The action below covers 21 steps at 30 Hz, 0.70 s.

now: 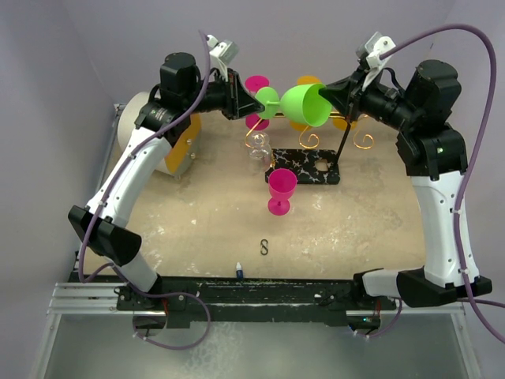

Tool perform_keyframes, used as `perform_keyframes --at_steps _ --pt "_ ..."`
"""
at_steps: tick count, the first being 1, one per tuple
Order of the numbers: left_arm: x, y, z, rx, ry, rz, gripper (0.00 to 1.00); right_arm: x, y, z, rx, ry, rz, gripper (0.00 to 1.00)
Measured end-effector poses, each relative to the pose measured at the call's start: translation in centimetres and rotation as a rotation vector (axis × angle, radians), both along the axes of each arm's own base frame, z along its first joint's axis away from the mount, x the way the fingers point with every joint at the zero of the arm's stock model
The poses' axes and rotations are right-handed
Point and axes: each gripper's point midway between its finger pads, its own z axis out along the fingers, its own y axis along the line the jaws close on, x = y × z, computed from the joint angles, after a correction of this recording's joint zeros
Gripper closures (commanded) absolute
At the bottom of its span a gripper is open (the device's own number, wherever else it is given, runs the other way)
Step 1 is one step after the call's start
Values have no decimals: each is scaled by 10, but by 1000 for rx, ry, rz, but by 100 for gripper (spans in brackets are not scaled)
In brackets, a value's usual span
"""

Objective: Place the wine glass upside down on the wine glass rack

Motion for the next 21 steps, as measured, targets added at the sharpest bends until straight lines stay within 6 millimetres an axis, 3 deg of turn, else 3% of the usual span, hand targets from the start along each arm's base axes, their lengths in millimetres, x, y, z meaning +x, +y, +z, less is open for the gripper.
perform_keyframes --at_steps 3,9,21 --pt "0 0 0 -8 16 6 100 0 0 -1 -1 2 2 100" --pt "4 2 5 -33 37 29 100 1 0 -5 -4 9 1 100" --pt "4 2 6 -38 27 28 100 -2 -2 -11 -26 2 0 65"
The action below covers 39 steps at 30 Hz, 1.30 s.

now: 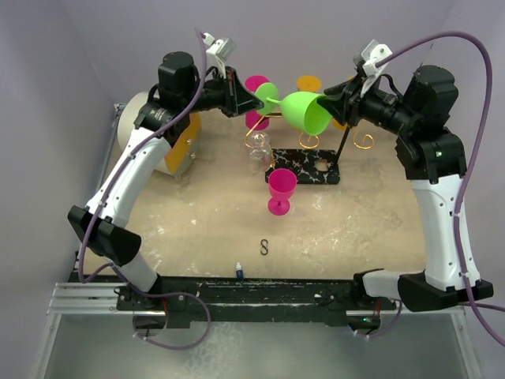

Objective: Place the wine glass upside down on the wine glass rack

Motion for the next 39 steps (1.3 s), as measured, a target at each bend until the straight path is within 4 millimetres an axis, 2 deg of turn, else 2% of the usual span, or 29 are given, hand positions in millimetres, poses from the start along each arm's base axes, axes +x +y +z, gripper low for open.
perform_keyframes --at_steps 6,10,20,24,26,30,35,39 --pt "-2 4 5 -3 -7 6 100 -3 -5 -5 -27 0 -10 39" --pt "-2 18 11 2 -19 43 100 -5 -15 -4 -44 -14 -36 27" --pt "5 48 14 104 -122 177 100 -22 -56 10 -49 -57 -156 23" --pt "4 57 18 181 -200 223 100 -21 -76 15 -24 -54 -228 23" --pt "-1 54 24 224 -263 233 100 -18 -84 16 -7 -47 -260 23" --pt "-24 32 35 292 -391 194 100 -9 -104 18 34 -26 -334 23" --pt "-45 11 34 387 -516 142 100 0 -130 15 78 -4 -435 23" --pt "-62 -5 31 471 -619 95 100 8 -144 5 88 23 -489 23"
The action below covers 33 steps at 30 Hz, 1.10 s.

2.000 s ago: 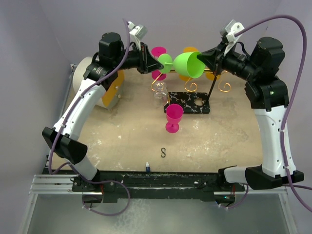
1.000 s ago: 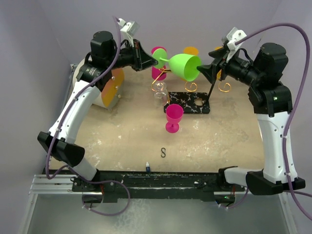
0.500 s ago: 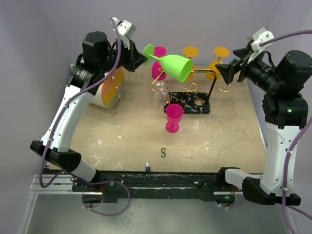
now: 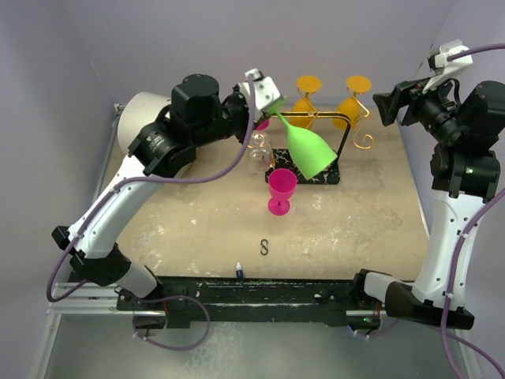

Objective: Place the wine glass upside down on the wine glass rack

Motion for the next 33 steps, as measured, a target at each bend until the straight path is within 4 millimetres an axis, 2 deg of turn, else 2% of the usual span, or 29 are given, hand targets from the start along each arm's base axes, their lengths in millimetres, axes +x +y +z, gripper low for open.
perform_keyframes --at_steps 5,9,16,21,26,33 --pt "-16 -31 -3 105 -114 -50 100 11 -7 -16 10 42 -24 23" --pt "-19 -60 -20 209 -180 -81 100 16 -14 -22 10 57 -56 22" --pt "-10 -105 -61 391 -276 -103 100 20 -29 -32 16 78 -128 17" --pt "-1 -134 -83 463 -332 -111 100 17 -36 -34 26 76 -166 9" --pt "13 -148 -96 506 -378 -91 100 10 -42 -26 30 51 -190 0" --pt "36 -158 -107 551 -442 -24 100 6 -45 -22 37 38 -202 0"
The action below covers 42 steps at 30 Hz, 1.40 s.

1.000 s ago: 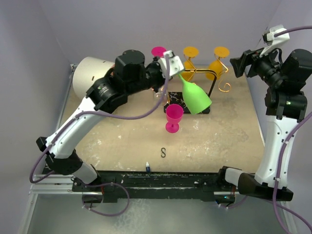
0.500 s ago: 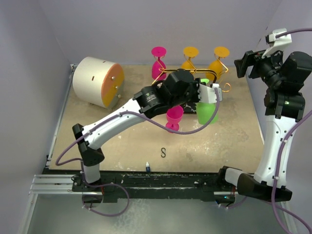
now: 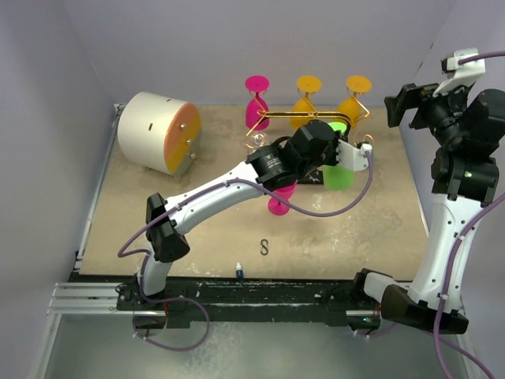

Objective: Place the wine glass upside down on the wine glass rack

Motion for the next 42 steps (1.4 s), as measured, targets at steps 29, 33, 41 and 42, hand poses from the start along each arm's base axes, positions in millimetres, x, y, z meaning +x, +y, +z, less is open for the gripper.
perform_keyframes --at_steps 29,33,41,42 --pt "54 29 -33 54 -9 141 100 -1 3 1 26 -3 31 0" --pt "53 31 -29 45 -11 143 100 -1 1 1 27 -4 27 0" --pt "48 41 -15 30 -22 149 100 0 3 -1 32 1 43 0" --pt "48 41 -14 29 -23 150 100 0 3 -1 34 1 44 0"
